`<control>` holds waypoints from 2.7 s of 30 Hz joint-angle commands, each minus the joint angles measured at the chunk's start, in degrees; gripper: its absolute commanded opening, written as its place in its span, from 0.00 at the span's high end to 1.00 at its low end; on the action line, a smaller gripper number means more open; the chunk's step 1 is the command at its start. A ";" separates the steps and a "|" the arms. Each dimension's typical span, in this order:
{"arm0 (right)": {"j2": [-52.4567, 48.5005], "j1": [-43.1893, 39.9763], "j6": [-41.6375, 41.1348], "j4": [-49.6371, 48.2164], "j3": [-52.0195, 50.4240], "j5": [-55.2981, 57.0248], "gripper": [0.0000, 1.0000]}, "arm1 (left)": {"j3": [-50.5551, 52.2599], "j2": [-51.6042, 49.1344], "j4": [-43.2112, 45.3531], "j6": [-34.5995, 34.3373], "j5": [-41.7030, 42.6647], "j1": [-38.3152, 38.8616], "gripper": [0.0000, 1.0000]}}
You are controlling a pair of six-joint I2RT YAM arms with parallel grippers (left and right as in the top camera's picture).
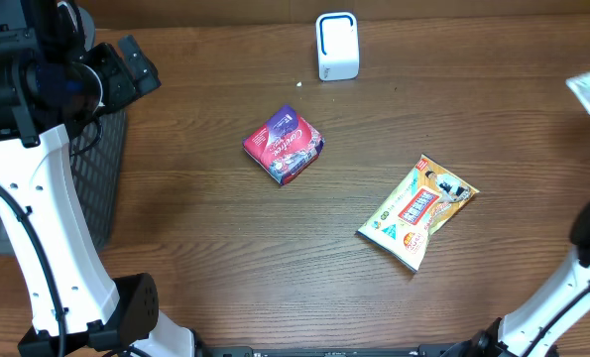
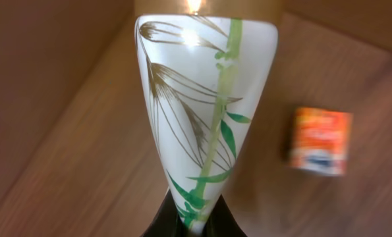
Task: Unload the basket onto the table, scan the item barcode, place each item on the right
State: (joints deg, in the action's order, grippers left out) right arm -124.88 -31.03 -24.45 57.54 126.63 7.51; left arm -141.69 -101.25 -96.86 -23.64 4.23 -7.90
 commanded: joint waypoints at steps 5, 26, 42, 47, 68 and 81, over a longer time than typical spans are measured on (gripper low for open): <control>-0.66 -8.74 -1.11 1.60 -0.42 0.68 0.96 | 0.15 0.00 0.07 -0.17 -0.24 0.04 0.00; -4.39 -15.82 -1.09 3.06 -6.38 0.39 0.60 | 0.15 0.00 0.07 -0.17 -0.24 0.04 0.00; 0.33 -14.99 -0.33 8.87 -3.91 -39.69 0.44 | 0.15 0.00 0.07 -0.17 -0.24 0.04 0.00; 0.48 -7.80 14.25 15.63 -3.93 -57.64 0.41 | 0.15 0.00 0.07 -0.17 -0.24 0.04 0.00; 0.46 46.71 21.49 11.47 -8.57 -31.52 0.00 | 0.15 0.00 0.07 -0.17 -0.24 0.04 0.00; -0.09 56.54 20.65 -2.56 -16.92 -22.80 0.00 | 0.15 0.00 0.07 -0.17 -0.24 0.04 0.00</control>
State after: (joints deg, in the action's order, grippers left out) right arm -126.48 26.79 -2.85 56.95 113.93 -17.52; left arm -141.69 -101.25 -96.86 -23.62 4.23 -7.90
